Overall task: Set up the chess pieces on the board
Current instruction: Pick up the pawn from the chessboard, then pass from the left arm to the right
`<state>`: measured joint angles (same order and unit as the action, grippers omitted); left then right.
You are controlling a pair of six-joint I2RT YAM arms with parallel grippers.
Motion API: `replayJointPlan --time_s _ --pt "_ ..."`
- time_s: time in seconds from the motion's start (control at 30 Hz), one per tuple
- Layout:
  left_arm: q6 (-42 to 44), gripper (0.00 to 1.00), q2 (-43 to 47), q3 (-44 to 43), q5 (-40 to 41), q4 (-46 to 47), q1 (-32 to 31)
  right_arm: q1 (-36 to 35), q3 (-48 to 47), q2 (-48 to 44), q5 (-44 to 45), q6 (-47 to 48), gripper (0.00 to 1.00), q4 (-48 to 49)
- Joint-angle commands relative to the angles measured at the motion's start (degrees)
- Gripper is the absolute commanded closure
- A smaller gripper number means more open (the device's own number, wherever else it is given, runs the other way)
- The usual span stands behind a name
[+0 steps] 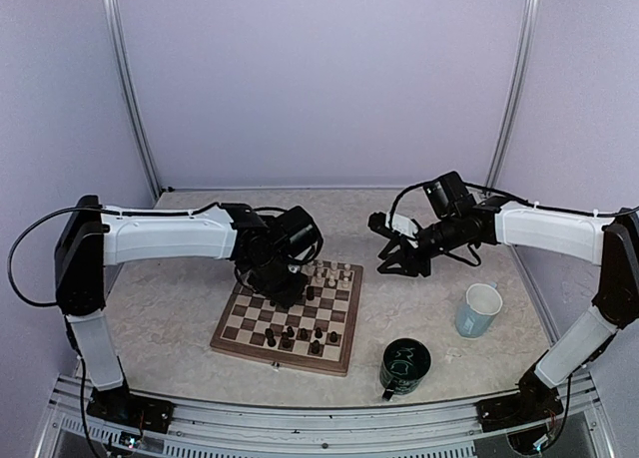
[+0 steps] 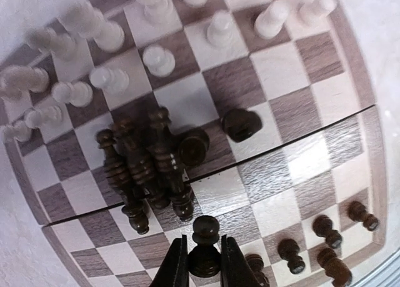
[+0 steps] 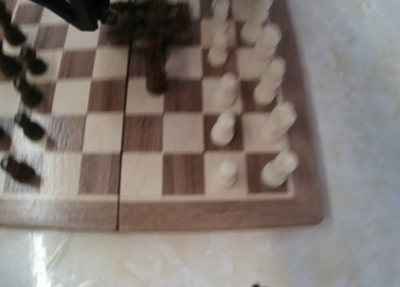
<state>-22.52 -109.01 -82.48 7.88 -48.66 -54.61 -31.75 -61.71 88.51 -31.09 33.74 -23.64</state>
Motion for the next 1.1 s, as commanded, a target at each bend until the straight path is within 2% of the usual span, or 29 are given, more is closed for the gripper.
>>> replayJointPlan --time_s 0.0,0.2,0.37,0.57,0.7,0.9,1.07 --pt "6.5 0.86 7.9 -1.6 1.4 5.0 0.7 0.2 -5.3 -0.9 -1.9 -3.7 0.65 -1.6" --pt "9.6 0.86 13.9 4.7 -2.9 16.5 0.6 0.2 -15.2 3.6 -10.0 -11.8 0.65 -5.0" --pt "9.6 0.86 17.0 9.9 -6.2 24.8 -0.1 0.1 -23.2 11.4 -21.9 -20.4 0.66 -7.1" --pt "8.4 0.86 18.8 13.8 -4.0 27.0 -1.3 -0.2 -27.5 16.3 -24.4 -23.1 0.65 -7.4" --pt "8.5 0.86 21.7 17.2 -5.2 31.0 -2.1 -0.6 -29.6 19.5 -30.8 -26.8 0.64 -8.1" --pt "9.4 0.86 22.2 17.4 -5.4 32.3 -3.2 -3.7 -30.4 21.9 -32.7 -29.6 0.59 -9.0" --pt "9.7 0.86 22.3 17.1 -4.7 32.4 -4.1 -5.2 -29.9 23.8 -35.3 -32.7 0.60 -7.5"
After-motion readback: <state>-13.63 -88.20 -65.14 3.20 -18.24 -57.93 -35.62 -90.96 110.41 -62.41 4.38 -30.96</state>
